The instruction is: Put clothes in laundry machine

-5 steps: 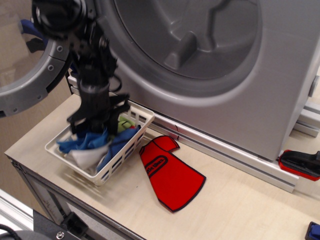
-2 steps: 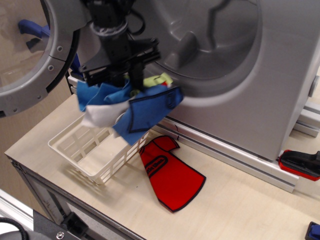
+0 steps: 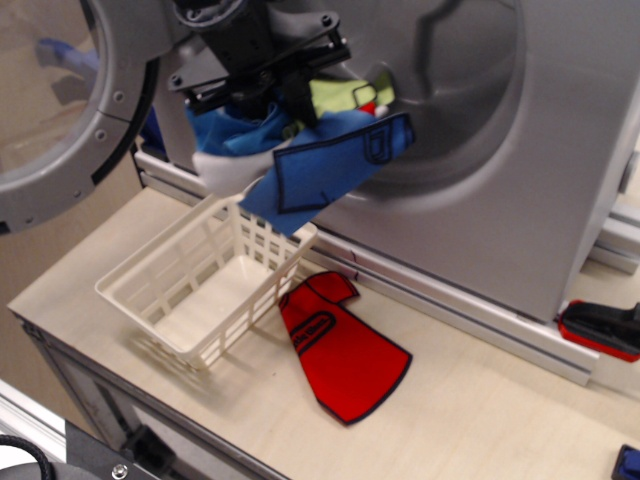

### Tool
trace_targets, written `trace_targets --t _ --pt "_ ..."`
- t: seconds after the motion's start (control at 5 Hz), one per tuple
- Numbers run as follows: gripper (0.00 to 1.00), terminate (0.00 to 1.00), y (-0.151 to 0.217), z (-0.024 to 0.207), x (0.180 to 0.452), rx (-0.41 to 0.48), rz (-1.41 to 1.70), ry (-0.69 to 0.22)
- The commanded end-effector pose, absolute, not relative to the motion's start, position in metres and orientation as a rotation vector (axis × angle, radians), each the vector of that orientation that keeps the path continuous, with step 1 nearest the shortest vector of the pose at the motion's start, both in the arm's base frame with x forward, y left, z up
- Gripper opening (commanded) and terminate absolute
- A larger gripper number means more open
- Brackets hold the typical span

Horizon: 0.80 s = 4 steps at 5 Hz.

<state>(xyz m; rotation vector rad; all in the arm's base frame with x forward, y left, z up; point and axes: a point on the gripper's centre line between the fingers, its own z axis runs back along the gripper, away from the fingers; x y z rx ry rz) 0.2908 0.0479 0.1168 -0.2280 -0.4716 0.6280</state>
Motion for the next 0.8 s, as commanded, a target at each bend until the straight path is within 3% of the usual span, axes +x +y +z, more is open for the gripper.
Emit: trace_targets --t 0.0,0.2,0.6 --pt "0.0 0.0 0.039 0.118 0.322 -0.217 0.567 -0.632" --pt "0.0 0.0 0.031 0.11 0.344 -0.201 0.514 -0.678" --pt "0.0 0.0 0.019 0.119 0.384 -0.229 0.494 -0.779"
